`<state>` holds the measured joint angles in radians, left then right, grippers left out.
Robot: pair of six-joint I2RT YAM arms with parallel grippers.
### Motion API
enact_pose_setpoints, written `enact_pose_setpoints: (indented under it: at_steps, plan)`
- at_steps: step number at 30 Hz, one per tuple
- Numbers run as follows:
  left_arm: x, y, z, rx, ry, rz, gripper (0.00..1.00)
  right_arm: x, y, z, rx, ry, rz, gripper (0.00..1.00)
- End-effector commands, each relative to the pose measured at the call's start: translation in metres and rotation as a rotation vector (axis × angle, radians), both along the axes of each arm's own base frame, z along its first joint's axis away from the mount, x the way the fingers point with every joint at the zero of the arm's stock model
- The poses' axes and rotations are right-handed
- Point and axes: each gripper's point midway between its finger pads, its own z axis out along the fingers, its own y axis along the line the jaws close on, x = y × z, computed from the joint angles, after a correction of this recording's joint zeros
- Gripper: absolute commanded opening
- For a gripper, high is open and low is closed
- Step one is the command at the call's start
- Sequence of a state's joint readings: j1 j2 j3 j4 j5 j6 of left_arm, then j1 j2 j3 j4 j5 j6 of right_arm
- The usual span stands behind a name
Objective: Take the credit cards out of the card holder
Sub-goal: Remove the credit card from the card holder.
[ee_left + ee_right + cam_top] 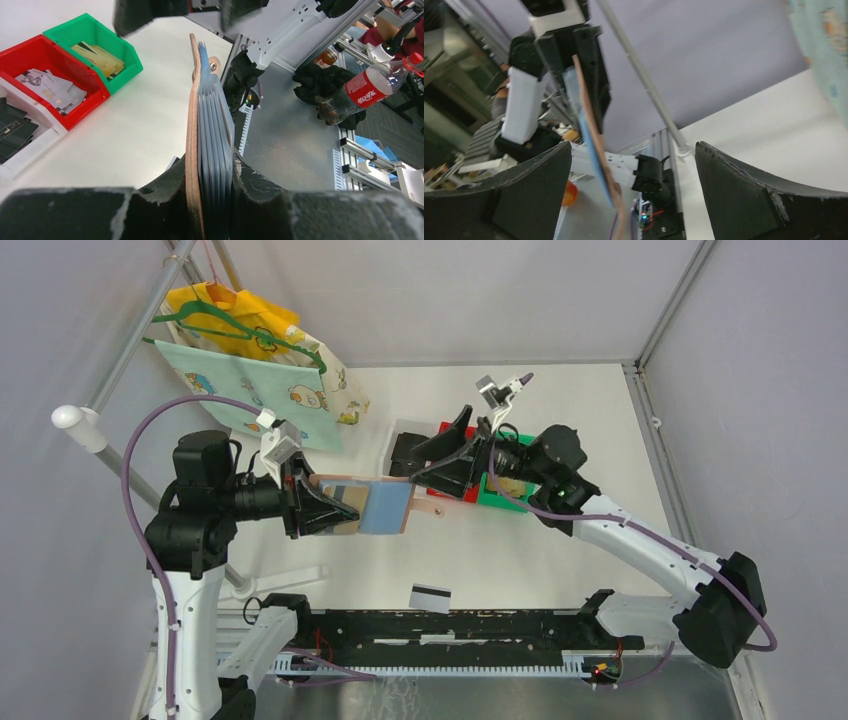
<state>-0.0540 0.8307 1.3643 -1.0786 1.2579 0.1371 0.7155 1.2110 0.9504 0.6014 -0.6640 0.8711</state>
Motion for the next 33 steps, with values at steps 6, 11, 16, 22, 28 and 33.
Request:
enact_pose_setpoints:
  at_steps: [6,11,16,22,28,33]
  plan:
    - [-0.004,-0.001,0.007,-0.006,-0.063,-0.03,0.04,-0.068,0.025,0.012,0.068,-0.111,0.199,0.92]
    - [-0.003,-0.001,0.006,-0.005,-0.055,-0.032,0.04,-0.067,0.04,0.0,0.032,-0.094,0.192,0.67]
    - [-0.003,-0.001,0.007,-0.008,-0.054,-0.035,0.04,-0.06,0.056,-0.004,-0.008,-0.084,0.163,0.39]
    - [-0.005,-0.002,0.008,-0.013,-0.055,-0.043,0.04,-0.06,0.059,-0.006,-0.004,-0.06,0.156,0.17]
    - [-0.006,-0.003,0.01,-0.029,-0.037,-0.067,0.03,-0.086,0.05,0.003,0.093,-0.066,0.269,0.54]
    - [-0.013,-0.006,0.018,-0.062,-0.015,-0.112,0.02,-0.109,0.037,0.013,0.17,-0.102,0.331,0.55]
